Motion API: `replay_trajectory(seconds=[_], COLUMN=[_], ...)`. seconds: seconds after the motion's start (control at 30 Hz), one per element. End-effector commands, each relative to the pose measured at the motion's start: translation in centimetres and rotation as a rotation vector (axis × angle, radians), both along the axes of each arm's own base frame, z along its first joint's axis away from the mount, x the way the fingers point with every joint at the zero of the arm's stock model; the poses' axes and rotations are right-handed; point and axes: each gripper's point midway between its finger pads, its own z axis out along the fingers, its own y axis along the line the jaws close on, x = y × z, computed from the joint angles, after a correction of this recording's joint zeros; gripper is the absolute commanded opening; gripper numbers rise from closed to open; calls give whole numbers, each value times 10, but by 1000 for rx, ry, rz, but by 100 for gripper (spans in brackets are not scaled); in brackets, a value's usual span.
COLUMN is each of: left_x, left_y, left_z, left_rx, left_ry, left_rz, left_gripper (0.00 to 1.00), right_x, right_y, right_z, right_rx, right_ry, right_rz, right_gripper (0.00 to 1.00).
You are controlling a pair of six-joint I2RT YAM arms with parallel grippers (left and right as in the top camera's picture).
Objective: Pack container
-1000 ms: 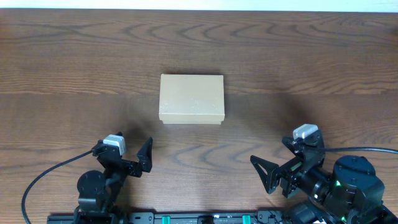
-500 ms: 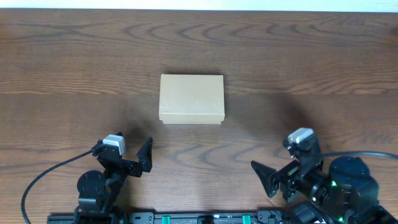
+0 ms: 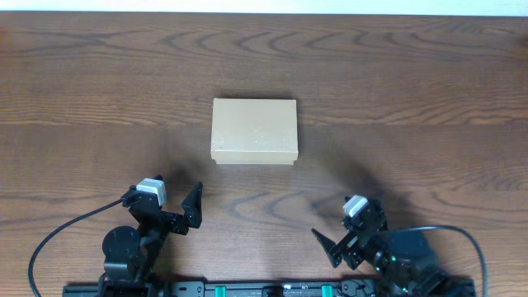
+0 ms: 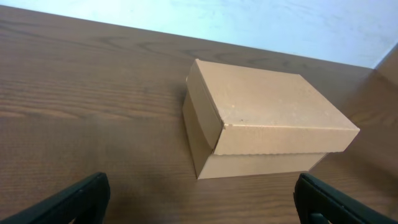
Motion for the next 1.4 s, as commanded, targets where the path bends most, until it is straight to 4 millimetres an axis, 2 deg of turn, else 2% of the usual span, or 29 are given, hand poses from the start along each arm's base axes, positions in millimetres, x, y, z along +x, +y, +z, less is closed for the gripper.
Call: replay_trajectory(seconds=[0.0, 0.2, 1.37], left_x=[0, 0, 0], left_y=[-2, -2, -2], left_z=[-10, -10, -10], left_rx=[1, 1, 1], left_ry=[19, 19, 19], left_rz=[-8, -8, -8], left_gripper=[95, 95, 95], right_x=[0, -4, -5], right_y=[-1, -4, -4], right_z=[-15, -47, -48], right_rx=[-9, -49, -51], right_ry=[-33, 19, 22], right_rz=[7, 8, 8], right_gripper=[99, 99, 99])
